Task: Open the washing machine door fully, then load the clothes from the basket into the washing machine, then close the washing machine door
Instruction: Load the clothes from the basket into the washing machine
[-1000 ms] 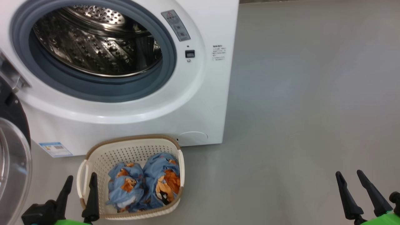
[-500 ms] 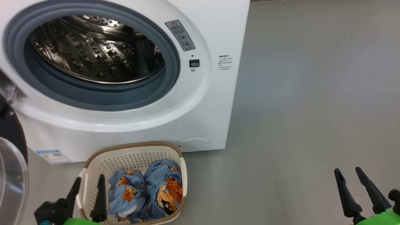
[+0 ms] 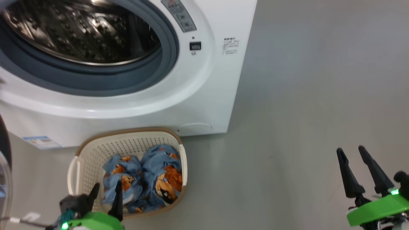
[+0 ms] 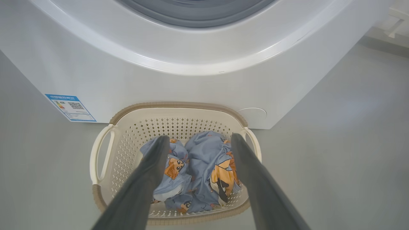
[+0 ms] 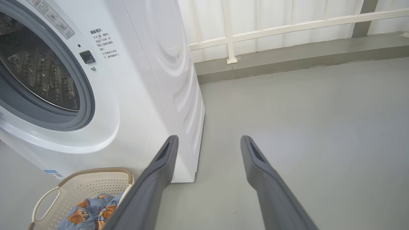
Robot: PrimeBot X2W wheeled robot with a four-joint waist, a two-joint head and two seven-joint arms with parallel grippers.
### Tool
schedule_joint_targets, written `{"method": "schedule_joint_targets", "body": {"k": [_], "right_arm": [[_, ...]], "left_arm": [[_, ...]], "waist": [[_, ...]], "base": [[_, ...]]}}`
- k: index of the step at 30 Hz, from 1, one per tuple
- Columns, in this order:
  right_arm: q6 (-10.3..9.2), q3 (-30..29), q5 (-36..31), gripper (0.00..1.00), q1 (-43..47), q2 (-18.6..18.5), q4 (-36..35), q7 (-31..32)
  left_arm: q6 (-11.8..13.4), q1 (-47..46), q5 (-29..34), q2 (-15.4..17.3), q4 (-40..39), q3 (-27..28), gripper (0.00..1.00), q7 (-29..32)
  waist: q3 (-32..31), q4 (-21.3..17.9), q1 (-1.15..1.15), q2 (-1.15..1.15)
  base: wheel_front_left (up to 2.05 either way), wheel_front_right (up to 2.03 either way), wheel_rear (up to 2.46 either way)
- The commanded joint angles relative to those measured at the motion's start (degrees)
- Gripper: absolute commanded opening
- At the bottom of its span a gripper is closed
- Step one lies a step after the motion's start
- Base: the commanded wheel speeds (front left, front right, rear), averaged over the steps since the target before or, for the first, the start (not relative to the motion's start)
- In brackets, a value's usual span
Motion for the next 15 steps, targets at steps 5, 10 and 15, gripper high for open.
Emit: {"method": "schedule_joint_targets", "body": {"k": [5, 10, 15], "right_arm": [[0.17, 1.9, 0.9, 1.0, -3.9, -0.9, -2.1, -0.7], [0.17, 2.3, 1.2, 1.0, -6.5, -0.9, -2.6, -0.7], [0.17, 2.2, 1.5, 1.0, -9.7, -0.7, -3.2, -0.7]], "left_arm": [[-0.1, -9.1, 2.3, 0.7, 8.2, 1.1, 1.0, -0.4], [0.3, -14.6, 3.7, 1.6, 14.8, 1.9, 1.0, -0.4], [1.2, -21.3, 4.8, 3.2, 22.3, 2.6, 1.0, -0.4]], "waist": [[7.9, -1.2, -0.01, 0.0], [12.3, -1.9, -0.01, 0.0], [17.2, -2.7, -0.01, 0.0]], "base": [[0.0, 0.0, 0.0], [0.0, 0.0, 0.0], [0.0, 0.0, 0.0]]}}
